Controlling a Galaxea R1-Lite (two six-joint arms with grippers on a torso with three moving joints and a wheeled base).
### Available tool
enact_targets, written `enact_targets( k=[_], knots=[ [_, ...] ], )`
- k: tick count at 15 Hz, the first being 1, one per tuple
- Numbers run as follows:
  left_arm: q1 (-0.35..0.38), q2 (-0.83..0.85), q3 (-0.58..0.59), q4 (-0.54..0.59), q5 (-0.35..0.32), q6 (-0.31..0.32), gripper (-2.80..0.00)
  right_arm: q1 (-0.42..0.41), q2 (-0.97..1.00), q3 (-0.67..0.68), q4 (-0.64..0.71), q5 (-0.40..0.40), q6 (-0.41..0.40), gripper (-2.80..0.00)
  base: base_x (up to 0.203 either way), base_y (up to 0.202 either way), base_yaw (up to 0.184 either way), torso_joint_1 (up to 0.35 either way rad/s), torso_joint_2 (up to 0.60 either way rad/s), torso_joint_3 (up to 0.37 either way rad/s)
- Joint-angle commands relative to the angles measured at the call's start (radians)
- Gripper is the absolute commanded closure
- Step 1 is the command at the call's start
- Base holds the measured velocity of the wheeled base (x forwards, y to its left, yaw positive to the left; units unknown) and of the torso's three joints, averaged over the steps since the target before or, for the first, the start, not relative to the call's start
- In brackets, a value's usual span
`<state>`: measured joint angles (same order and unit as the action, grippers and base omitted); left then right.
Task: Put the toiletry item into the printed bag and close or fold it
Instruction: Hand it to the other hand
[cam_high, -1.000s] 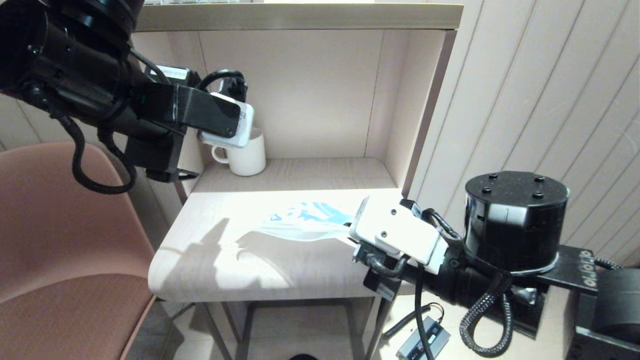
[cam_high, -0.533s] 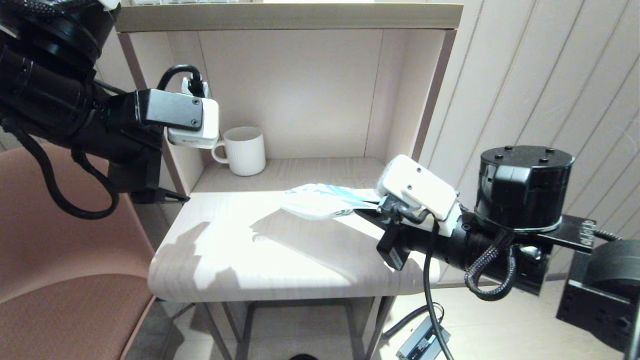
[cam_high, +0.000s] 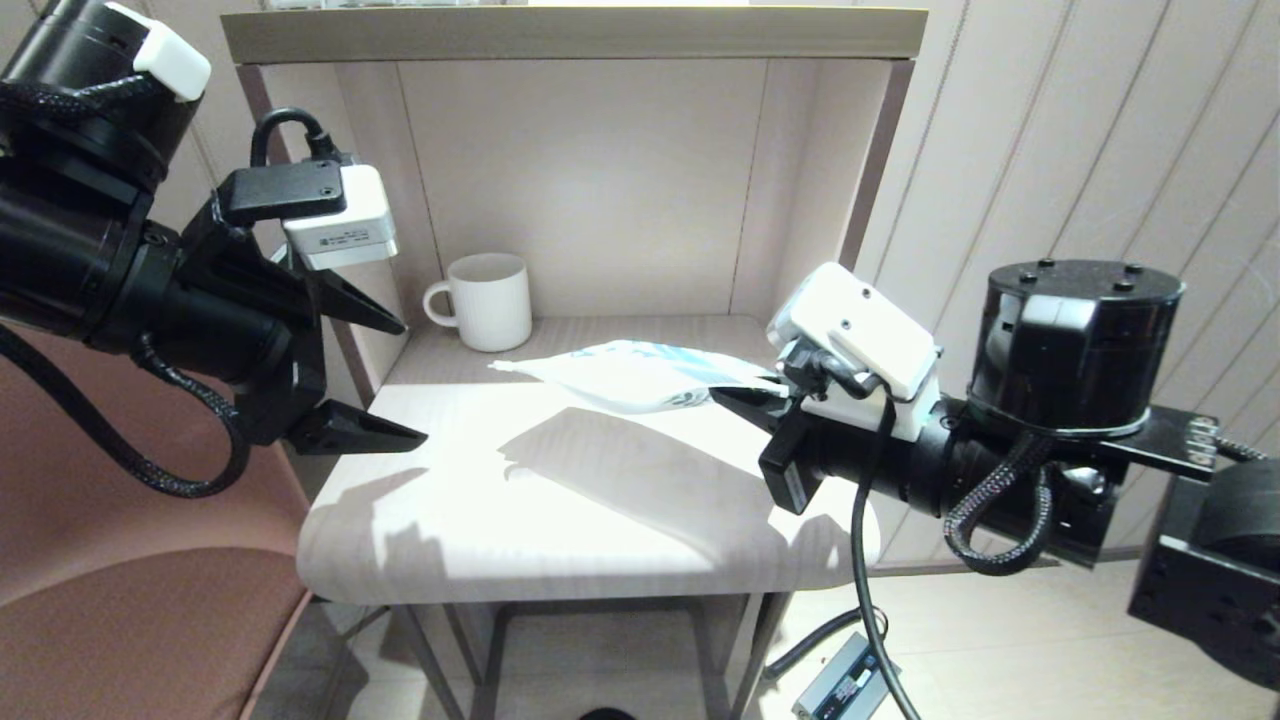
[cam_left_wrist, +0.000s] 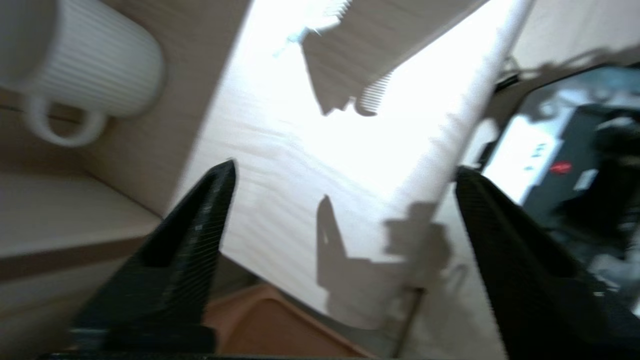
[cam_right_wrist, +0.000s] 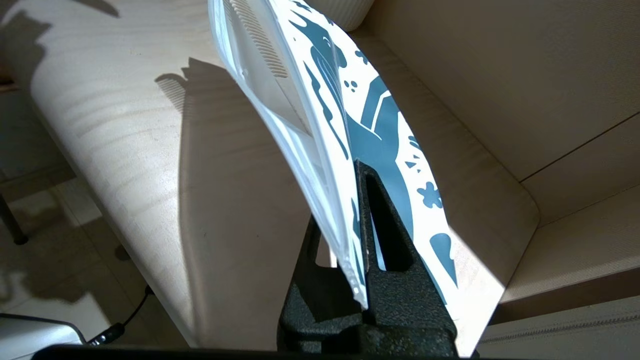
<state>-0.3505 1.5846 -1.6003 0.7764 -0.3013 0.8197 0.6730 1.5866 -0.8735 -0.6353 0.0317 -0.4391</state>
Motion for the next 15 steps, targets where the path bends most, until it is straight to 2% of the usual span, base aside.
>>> enact_targets(
  k=[1, 4, 6, 7, 9, 11, 12, 13, 15],
  knots=[
    [0.029, -0.041, 0.092, -0.002, -0.062, -0.073, 0.0, 0.0, -0.011, -0.004, -0.003, 0.001, -0.001, 0.0, 0.0, 0.0, 0.0, 0.0, 0.0, 0.0],
    [0.06, -0.087, 0.263, -0.095, -0.13, -0.083, 0.0, 0.001, -0.011, 0.001, -0.003, 0.001, 0.008, 0.0, 0.0, 0.0, 0.0, 0.0, 0.0, 0.0],
    [0.066, -0.111, 0.416, -0.252, -0.144, -0.103, 0.0, 0.008, -0.014, -0.004, -0.001, 0.001, 0.066, 0.0, 0.0, 0.0, 0.0, 0.0, 0.0, 0.0],
    [0.066, -0.119, 0.481, -0.355, -0.147, -0.136, 0.0, 0.01, -0.013, -0.004, -0.001, 0.001, 0.094, 0.0, 0.0, 0.0, 0.0, 0.0, 0.0, 0.0],
    [0.05, -0.127, 0.576, -0.554, -0.149, -0.257, 0.0, 0.015, -0.011, -0.01, 0.017, 0.001, 0.151, 0.0, 0.0, 0.0, 0.0, 0.0, 0.0, 0.0],
    [0.038, -0.117, 0.597, -0.592, -0.158, -0.283, 0.0, 0.017, -0.015, -0.017, 0.058, 0.027, 0.224, 0.0, 0.0, 0.0, 0.0, 0.0, 0.0, 0.0],
    [0.035, -0.1, 0.593, -0.594, -0.176, -0.285, 0.0, 0.016, -0.022, -0.018, 0.067, 0.069, 0.256, 0.0, 0.0, 0.0, 0.0, 0.0, 0.0, 0.0],
    [0.032, -0.089, 0.585, -0.596, -0.205, -0.289, 0.0, 0.015, -0.028, -0.013, 0.074, 0.098, 0.285, 0.0, 0.0, 0.0, 0.0, 0.0, 0.0, 0.0],
    [0.031, -0.089, 0.565, -0.597, -0.291, -0.317, 0.0, 0.016, -0.034, -0.014, 0.087, 0.106, 0.314, 0.0, 0.0, 0.0, 0.0, 0.0, 0.0, 0.0]
  ],
)
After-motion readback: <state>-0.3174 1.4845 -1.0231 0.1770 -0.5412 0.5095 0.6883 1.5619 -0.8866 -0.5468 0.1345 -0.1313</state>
